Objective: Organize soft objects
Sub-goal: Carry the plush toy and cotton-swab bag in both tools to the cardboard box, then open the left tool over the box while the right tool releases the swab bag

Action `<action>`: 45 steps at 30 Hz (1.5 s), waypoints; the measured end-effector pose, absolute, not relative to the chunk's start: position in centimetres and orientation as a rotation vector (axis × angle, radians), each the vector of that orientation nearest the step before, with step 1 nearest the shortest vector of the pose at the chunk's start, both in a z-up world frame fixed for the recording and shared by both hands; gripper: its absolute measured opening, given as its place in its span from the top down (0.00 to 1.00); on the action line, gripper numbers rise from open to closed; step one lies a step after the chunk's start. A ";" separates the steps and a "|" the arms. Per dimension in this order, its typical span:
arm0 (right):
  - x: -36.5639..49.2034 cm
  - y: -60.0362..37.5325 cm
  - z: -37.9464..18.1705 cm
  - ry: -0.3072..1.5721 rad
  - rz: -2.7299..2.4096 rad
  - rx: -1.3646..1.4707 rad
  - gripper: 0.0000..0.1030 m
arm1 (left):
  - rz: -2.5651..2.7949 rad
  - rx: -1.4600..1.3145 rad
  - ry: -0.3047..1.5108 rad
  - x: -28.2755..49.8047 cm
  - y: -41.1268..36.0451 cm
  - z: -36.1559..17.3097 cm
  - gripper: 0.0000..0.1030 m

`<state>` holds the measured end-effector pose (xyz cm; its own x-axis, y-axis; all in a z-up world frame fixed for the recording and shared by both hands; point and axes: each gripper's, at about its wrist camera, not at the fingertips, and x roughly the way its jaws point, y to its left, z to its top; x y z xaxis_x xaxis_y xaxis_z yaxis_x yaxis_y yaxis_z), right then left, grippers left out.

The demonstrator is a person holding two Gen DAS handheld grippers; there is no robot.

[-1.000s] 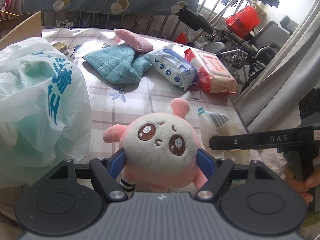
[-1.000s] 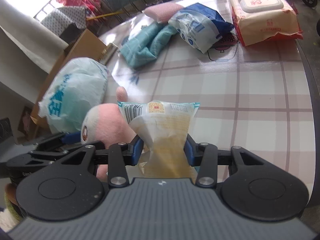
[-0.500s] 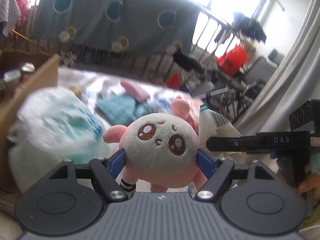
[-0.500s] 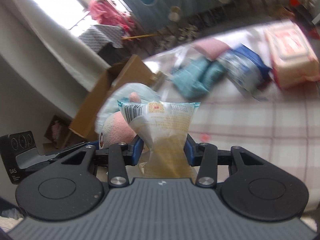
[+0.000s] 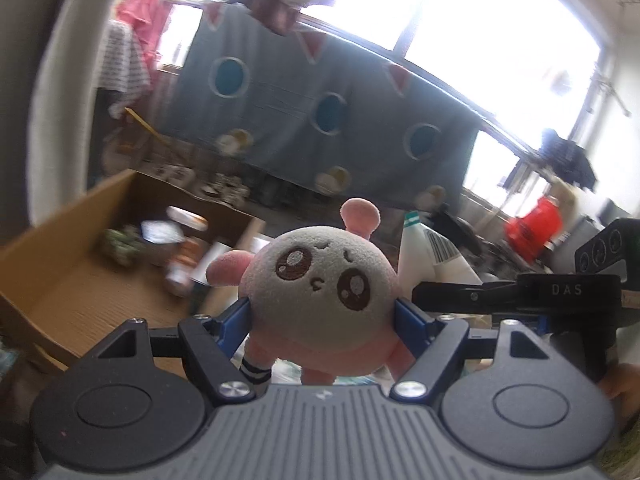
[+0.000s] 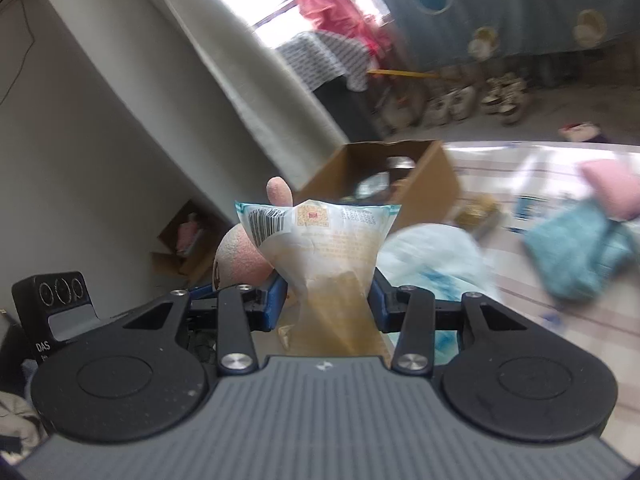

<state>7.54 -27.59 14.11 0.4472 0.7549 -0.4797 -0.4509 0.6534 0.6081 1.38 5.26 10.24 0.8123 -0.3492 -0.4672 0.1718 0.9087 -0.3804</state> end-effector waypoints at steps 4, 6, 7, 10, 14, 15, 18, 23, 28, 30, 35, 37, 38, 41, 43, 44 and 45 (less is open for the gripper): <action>12.5 -22.5 14.4 0.869 0.838 0.463 0.60 | -0.214 -0.318 0.580 4.4 9.5 10.9 0.25; 15.0 -19.8 14.4 0.904 0.846 0.474 0.60 | -0.188 -0.307 0.608 6.7 11.8 11.1 0.25; 16.1 -18.2 14.3 0.922 0.842 0.472 0.60 | -0.171 -0.304 0.627 7.8 12.7 11.0 0.25; 19.9 -14.3 13.4 0.985 0.807 0.455 0.60 | -0.131 -0.264 0.690 11.6 15.0 10.3 0.25; 24.4 -9.8 10.4 1.101 0.742 0.453 0.60 | -0.074 -0.170 0.780 16.6 16.6 8.2 0.25; 25.4 -8.8 9.6 1.135 0.725 0.453 0.60 | -0.062 -0.147 0.803 17.8 16.9 7.6 0.25; 27.7 -6.0 7.1 1.210 0.678 0.443 0.60 | -0.031 -0.084 0.873 21.1 17.9 5.3 0.25; 30.5 -2.3 3.2 1.300 0.608 0.427 0.60 | 0.007 -0.023 0.957 25.5 20.1 2.4 0.25; 33.1 -0.7 -0.9 1.366 0.550 0.532 0.58 | 0.033 -0.002 0.989 27.8 21.6 0.6 0.26; 33.7 -0.5 -2.1 1.378 0.522 0.582 0.57 | 0.030 0.003 0.984 28.2 21.6 0.3 0.36; 34.5 -0.1 -5.1 1.406 0.470 0.654 0.55 | 0.047 0.013 0.989 29.1 21.3 -0.2 0.35; 34.5 0.1 -6.0 1.412 0.445 0.663 0.51 | 0.052 0.015 0.992 29.3 21.2 -0.4 0.35; 34.6 0.2 -6.4 1.416 0.437 0.663 0.49 | 0.050 0.014 0.992 29.4 21.2 -0.4 0.34; 34.7 0.3 -7.0 1.406 0.424 0.675 0.43 | 0.049 0.005 0.991 29.5 21.3 -0.4 0.32; 34.9 0.3 -6.9 1.403 0.434 0.685 0.36 | 0.050 -0.006 0.987 29.5 21.3 -0.3 0.31; 34.9 0.3 -6.7 1.393 0.443 0.684 0.34 | 0.051 -0.011 0.984 29.5 21.4 -0.2 0.30; 34.9 0.2 -6.4 1.380 0.448 0.680 0.31 | 0.052 -0.013 0.981 29.4 21.4 0.0 0.28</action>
<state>34.85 0.23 -6.37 0.1543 0.6566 -0.7383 0.0972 0.7336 0.6727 29.35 21.38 -0.02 0.5551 0.0378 -0.8309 -0.0499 0.9987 0.0121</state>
